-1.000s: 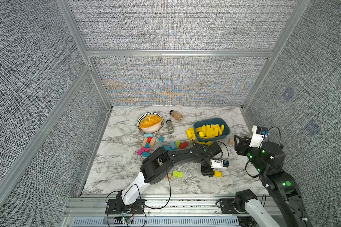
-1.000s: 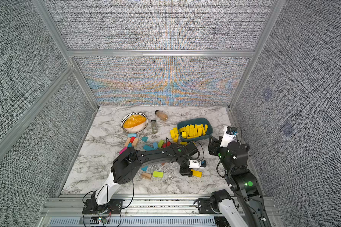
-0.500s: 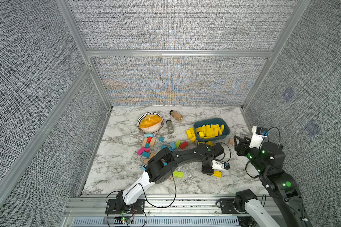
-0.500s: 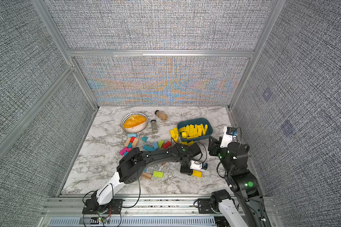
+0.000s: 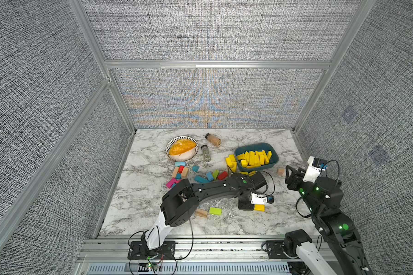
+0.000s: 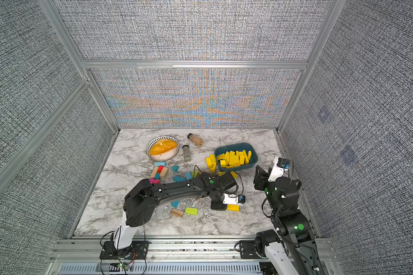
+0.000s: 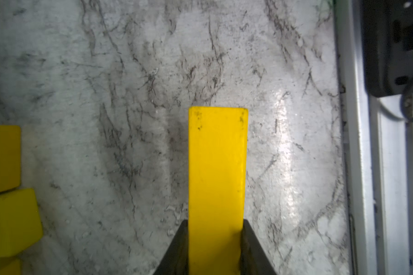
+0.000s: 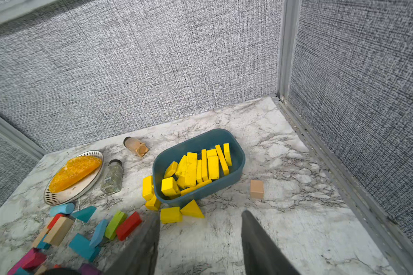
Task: Pick out the yellow building blocks
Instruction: Pick up the building block from the center of the board, then place the building block in the storage box.
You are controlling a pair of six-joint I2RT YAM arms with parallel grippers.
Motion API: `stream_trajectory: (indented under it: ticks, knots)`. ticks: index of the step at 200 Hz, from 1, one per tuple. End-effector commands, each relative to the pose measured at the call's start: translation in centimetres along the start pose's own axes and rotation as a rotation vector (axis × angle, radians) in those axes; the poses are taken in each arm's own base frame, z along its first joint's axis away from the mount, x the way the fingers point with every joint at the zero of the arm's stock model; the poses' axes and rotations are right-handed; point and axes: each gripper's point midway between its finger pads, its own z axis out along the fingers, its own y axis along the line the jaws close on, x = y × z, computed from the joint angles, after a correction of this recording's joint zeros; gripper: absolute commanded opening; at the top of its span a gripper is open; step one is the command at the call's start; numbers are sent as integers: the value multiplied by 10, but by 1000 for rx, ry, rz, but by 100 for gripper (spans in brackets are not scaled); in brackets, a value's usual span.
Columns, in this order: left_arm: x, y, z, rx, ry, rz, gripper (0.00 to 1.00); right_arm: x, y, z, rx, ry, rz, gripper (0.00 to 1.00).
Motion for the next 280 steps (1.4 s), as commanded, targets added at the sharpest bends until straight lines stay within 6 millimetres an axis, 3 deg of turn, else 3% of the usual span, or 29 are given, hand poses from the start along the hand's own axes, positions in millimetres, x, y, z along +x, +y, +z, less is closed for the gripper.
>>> stream_trajectory:
  ticks: [1, 46, 76, 81, 175, 215, 280]
  knots:
    - [-2, 18, -18, -114, -35, -77, 18, -11, -10, 1, 57, -69, 45, 56]
    - [8, 63, -50, -279, -23, -173, 16, -6, -12, 9, 70, -67, 80, 56]
    - [11, 110, -73, -362, -55, -238, 15, 0, -14, 11, 82, -46, 84, 56]
    - [16, 117, -65, -365, -36, -245, 16, 1, -14, 11, 83, -44, 86, 56]
    - [10, 232, -54, -475, -13, -181, 16, 20, -8, 29, 57, 11, 118, 56]
    - [1, 250, -35, -483, -57, -137, 16, 24, -8, 33, 54, 12, 131, 56]
    - [6, 276, -14, -525, -44, -82, 16, 27, -7, 35, 55, 25, 117, 56]
